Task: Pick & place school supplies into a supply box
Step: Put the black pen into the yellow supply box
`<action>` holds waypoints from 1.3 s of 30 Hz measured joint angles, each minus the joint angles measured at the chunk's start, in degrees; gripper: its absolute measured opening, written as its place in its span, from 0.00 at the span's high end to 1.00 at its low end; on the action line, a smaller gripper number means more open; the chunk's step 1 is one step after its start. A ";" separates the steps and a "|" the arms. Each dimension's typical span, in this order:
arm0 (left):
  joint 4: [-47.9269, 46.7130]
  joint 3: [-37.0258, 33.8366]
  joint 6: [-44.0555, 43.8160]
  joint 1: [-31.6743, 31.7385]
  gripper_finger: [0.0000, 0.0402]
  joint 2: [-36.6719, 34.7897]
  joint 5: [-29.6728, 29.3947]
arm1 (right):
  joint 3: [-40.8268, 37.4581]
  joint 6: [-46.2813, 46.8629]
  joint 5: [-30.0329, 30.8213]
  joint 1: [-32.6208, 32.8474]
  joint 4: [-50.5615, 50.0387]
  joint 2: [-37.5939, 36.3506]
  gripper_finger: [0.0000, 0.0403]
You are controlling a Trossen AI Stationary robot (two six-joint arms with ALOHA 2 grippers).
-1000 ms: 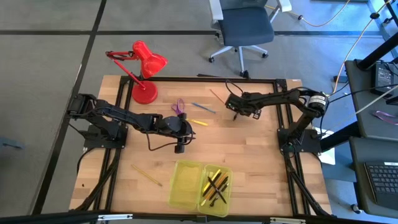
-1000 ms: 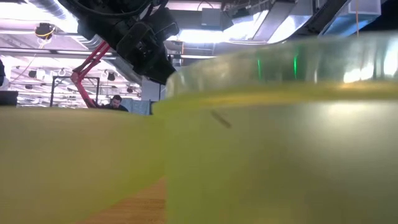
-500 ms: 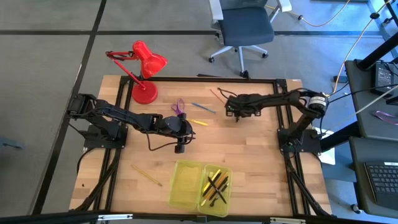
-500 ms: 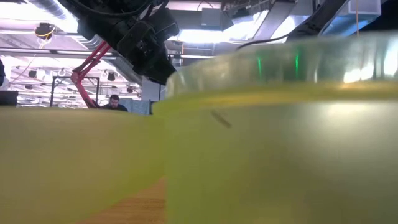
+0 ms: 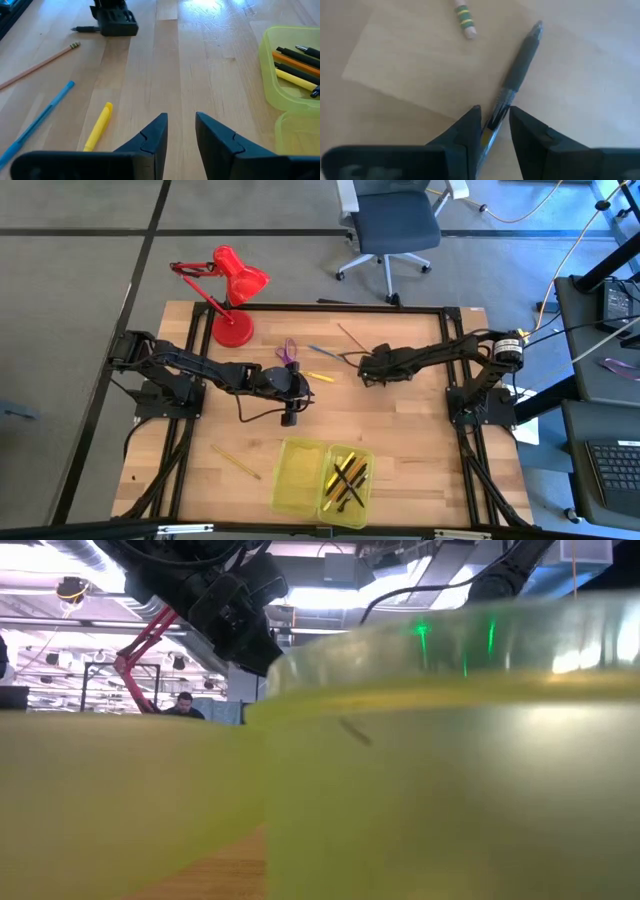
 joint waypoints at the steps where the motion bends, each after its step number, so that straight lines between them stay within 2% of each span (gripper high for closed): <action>1: 0.00 0.00 -0.01 0.02 0.77 0.00 0.00 | 0.00 -3.08 0.09 0.03 0.17 0.00 0.73; 5: 0.00 0.00 -0.12 0.00 0.77 0.00 0.00 | 0.03 -8.01 -1.44 -0.06 1.70 -0.11 0.73; 15: 0.00 0.00 -0.02 0.00 0.77 0.00 0.00 | -0.09 -0.56 -1.00 -0.08 7.16 0.04 0.73; 26: 0.00 0.00 0.00 0.00 0.76 0.00 0.00 | -0.02 -0.40 -2.10 -0.08 13.73 0.07 0.73; 32: 0.00 0.00 0.00 0.00 0.76 0.00 0.00 | 0.22 -0.79 -7.25 0.07 12.04 0.07 0.73; 39: 0.00 0.00 0.00 0.00 0.75 0.00 0.00 | 0.58 -3.51 -8.81 1.97 9.78 2.40 0.73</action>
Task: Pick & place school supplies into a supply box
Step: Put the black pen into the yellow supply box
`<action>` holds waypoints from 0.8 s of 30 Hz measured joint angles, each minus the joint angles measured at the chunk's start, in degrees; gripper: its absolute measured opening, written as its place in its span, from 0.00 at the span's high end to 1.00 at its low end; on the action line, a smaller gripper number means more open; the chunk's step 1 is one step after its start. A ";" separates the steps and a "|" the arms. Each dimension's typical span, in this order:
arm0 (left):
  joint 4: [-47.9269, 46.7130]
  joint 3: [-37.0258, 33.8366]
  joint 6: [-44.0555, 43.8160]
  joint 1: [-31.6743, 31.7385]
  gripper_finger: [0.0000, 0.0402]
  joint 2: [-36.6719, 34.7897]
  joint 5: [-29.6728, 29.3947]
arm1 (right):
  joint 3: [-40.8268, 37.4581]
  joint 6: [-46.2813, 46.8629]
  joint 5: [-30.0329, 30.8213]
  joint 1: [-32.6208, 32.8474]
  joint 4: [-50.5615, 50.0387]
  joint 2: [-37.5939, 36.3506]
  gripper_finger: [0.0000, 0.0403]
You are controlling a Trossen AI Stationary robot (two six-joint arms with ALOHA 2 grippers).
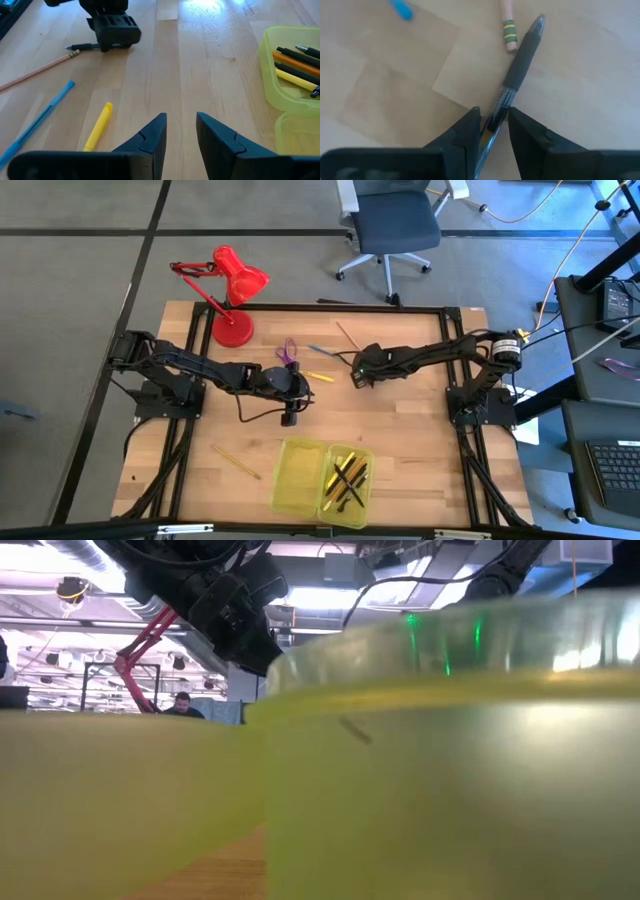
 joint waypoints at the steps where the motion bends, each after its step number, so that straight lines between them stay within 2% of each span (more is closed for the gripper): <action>1: 0.00 0.00 0.00 0.02 0.76 0.00 0.00 | 0.08 -1.26 0.23 0.50 -0.06 0.43 0.73; 8: -0.02 0.00 0.00 0.00 0.76 0.00 -0.02 | 0.09 -2.83 4.31 3.34 -0.94 1.01 0.77; 16: -0.01 0.00 0.00 0.02 0.76 0.00 -0.01 | -0.30 -4.74 2.63 3.44 -0.90 -0.32 0.90; 24: -0.02 0.00 0.00 0.00 0.76 0.00 0.00 | -0.56 -6.27 0.96 3.46 -1.94 -2.40 0.87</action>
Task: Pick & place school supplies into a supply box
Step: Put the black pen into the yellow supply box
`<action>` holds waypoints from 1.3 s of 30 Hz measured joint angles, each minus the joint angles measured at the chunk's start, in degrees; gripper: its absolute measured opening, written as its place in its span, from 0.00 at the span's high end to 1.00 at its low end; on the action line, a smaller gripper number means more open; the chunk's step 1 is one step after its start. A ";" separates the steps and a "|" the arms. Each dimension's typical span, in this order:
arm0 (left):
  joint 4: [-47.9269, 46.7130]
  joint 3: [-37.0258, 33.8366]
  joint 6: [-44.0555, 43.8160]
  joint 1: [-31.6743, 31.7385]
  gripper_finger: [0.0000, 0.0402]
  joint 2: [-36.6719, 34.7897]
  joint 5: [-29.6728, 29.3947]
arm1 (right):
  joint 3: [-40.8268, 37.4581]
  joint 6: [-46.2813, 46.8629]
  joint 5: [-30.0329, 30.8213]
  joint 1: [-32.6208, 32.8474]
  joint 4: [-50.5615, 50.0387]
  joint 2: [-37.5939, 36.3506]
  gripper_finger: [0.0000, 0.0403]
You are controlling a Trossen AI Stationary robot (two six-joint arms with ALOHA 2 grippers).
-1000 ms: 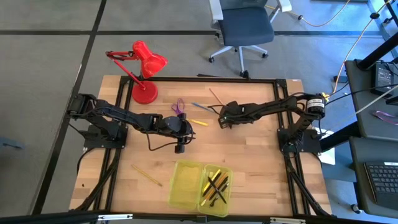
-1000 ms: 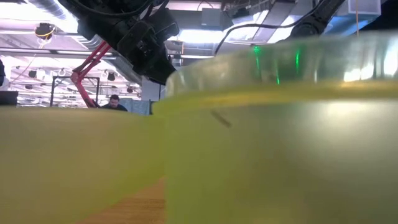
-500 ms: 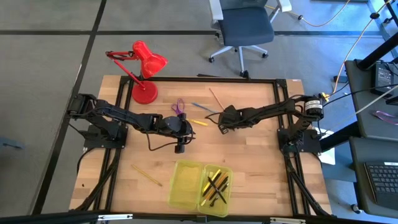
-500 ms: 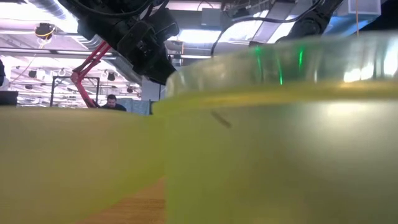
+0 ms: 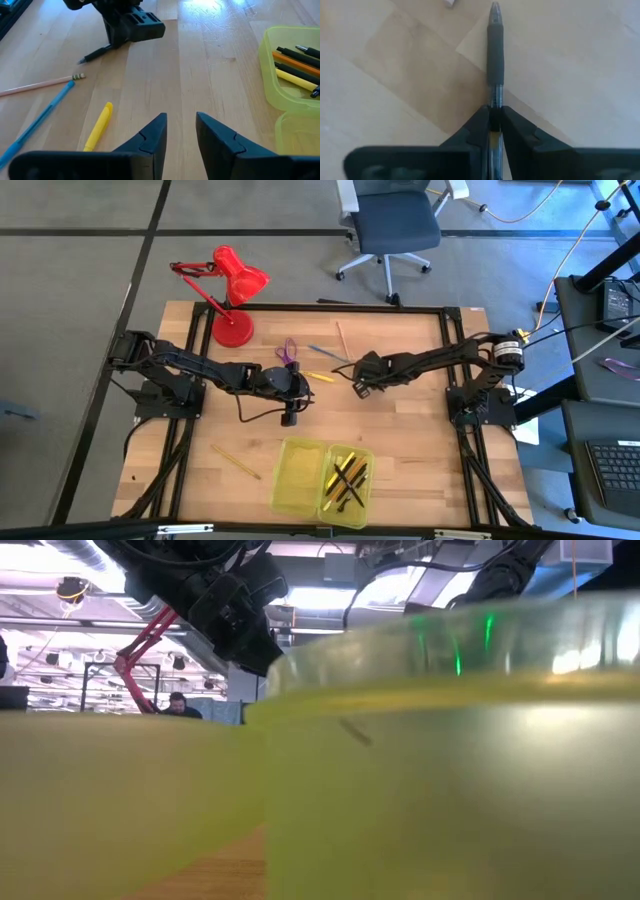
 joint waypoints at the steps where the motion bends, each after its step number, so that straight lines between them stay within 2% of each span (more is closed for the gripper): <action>1: 0.01 0.00 0.00 0.01 0.76 0.00 -0.02 | -0.03 -0.31 -0.50 0.00 -0.14 -0.54 0.87; 15: 0.02 0.00 0.02 0.00 0.76 0.00 -0.02 | -0.14 -4.45 -8.00 1.14 -0.40 -8.78 0.88; 19: 0.02 0.01 0.02 0.00 0.75 0.00 -0.02 | -0.07 -7.50 -14.15 2.51 1.47 -10.73 0.89; 21: 0.02 0.00 0.02 0.00 0.75 0.00 -0.02 | -0.04 -11.31 -19.21 4.07 4.47 -11.00 0.88; 24: 0.02 0.00 0.00 0.00 0.76 0.00 -0.02 | -0.04 -18.55 -28.28 7.63 10.21 -10.97 0.88; 27: -0.49 0.02 0.00 0.01 0.77 0.00 -0.02 | 0.07 -24.58 -32.44 12.28 15.07 -10.71 0.88; 32: -2.69 0.02 -0.93 0.00 0.76 0.00 0.35 | 0.09 -31.55 -32.52 20.13 17.90 -10.71 0.88; 39: -2.93 0.02 -10.76 0.00 0.75 0.00 0.39 | 0.09 -44.41 -28.54 28.17 22.74 -10.71 0.88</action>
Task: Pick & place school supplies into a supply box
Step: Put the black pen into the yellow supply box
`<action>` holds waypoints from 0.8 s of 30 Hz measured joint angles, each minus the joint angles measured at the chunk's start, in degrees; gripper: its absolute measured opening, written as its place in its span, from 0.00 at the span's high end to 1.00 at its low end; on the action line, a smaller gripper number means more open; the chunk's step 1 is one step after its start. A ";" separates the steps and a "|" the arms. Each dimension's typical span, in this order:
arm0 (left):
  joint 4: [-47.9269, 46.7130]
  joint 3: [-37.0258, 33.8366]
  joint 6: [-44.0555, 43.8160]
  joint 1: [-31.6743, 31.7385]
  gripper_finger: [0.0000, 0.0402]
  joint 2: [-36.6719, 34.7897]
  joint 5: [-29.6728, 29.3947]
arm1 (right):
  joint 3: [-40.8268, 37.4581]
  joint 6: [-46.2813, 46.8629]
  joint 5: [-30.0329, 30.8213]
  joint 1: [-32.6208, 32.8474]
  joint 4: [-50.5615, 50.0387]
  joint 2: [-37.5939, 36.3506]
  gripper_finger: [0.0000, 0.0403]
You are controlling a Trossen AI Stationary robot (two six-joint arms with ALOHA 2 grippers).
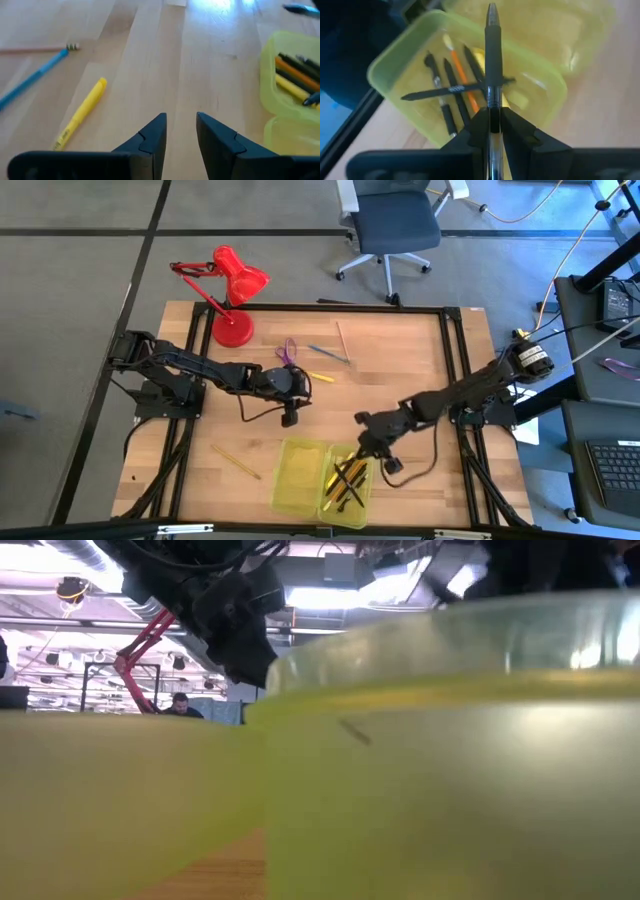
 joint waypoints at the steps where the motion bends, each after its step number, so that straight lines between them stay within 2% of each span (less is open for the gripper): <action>1: 0.00 0.00 -1.60 0.02 0.75 0.00 0.00 | 0.00 -1.69 0.10 0.79 0.96 0.09 0.88; 8: 0.02 0.00 -9.21 0.02 0.77 0.00 0.46 | 0.07 -12.48 0.11 4.41 7.09 3.54 0.88; 11: 0.02 0.00 -9.23 0.02 0.77 0.00 4.32 | 0.07 -15.43 0.10 4.75 9.25 5.86 0.88; 17: 1.22 0.00 -8.91 -0.02 0.78 0.00 12.18 | 0.07 -15.58 0.10 4.71 10.52 9.63 0.88; 24: 3.74 0.00 -8.80 0.00 0.78 0.00 13.40 | 0.07 -13.64 0.17 4.73 11.76 12.10 0.88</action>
